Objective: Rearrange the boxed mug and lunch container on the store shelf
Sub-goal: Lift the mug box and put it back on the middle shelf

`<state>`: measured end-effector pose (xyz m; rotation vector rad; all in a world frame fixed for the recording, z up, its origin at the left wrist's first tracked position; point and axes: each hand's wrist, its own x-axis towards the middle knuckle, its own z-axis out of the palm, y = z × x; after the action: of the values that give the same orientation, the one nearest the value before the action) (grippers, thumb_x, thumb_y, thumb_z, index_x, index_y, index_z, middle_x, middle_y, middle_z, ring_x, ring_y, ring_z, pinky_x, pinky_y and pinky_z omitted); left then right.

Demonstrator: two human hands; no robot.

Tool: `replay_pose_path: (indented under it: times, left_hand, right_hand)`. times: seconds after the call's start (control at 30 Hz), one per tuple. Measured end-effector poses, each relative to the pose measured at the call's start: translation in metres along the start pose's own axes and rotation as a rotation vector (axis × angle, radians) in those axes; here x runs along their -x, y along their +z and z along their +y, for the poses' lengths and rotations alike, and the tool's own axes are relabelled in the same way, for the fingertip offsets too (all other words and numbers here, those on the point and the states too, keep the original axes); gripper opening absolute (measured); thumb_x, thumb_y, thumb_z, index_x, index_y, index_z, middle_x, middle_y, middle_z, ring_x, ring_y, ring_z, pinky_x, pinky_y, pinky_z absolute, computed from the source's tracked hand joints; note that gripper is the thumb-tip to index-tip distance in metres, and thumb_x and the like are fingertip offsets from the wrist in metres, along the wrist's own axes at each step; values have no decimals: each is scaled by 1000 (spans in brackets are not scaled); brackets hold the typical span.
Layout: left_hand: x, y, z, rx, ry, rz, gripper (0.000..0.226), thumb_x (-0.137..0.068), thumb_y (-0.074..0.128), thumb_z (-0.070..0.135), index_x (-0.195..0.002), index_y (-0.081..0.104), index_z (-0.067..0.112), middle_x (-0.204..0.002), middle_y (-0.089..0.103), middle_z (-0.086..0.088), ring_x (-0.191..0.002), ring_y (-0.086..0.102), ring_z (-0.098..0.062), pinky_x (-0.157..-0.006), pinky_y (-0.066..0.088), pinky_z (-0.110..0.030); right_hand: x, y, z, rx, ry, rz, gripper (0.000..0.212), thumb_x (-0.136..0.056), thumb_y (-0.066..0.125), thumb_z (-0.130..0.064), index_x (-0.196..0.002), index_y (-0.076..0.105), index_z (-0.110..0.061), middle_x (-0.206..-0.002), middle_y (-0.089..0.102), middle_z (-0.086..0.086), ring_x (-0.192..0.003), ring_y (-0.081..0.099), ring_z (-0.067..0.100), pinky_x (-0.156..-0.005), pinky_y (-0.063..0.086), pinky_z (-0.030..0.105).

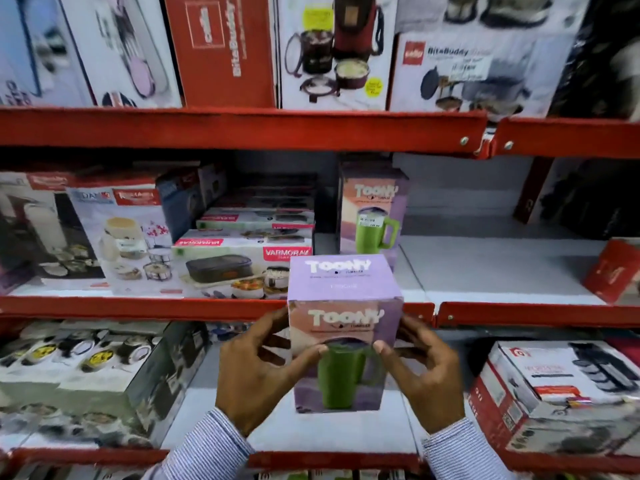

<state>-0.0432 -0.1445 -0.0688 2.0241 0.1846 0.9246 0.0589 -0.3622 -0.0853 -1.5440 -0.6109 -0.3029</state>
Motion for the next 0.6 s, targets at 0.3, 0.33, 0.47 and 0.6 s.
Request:
replay_pose_path:
  times: [0.3, 0.33, 0.47, 0.6]
  left_hand:
    - [-86, 46, 79, 52, 211, 101, 64, -75, 82, 51, -129, 66, 22, -108, 78, 14, -88, 74, 4, -78, 61, -19]
    - [-94, 54, 79, 56, 202, 93, 64, -75, 83, 47, -131, 65, 21, -109, 78, 13, -90, 73, 5, -81, 59, -16]
    - [-117, 85, 67, 66, 143, 49, 62, -80, 81, 38, -136, 61, 20, -112, 77, 12, -94, 71, 11, -86, 57, -13]
    - [-133, 107, 48, 16, 64, -25, 61, -85, 72, 49, -139, 57, 24, -105, 77, 16, -91, 72, 7, -82, 56, -10]
  right_hand:
    - [-103, -39, -47, -19, -243, 97, 41, -77, 77, -35, -116, 66, -40, -111, 75, -18, -102, 73, 7, -80, 58, 16]
    - [-112, -41, -43, -24, -228, 92, 42, -77, 77, -33, -115, 65, -45, -112, 75, -20, -103, 72, 6, -81, 58, 16]
    - [-142, -43, -11, 54, -147, 52, 47, -83, 78, -27, -116, 60, -56, -112, 72, -30, -107, 69, -2, -87, 61, 24]
    - [-163, -39, 26, 77, -47, 12, 49, -81, 73, -45, -128, 59, -37, -123, 71, -11, -114, 68, 7, -93, 60, 35]
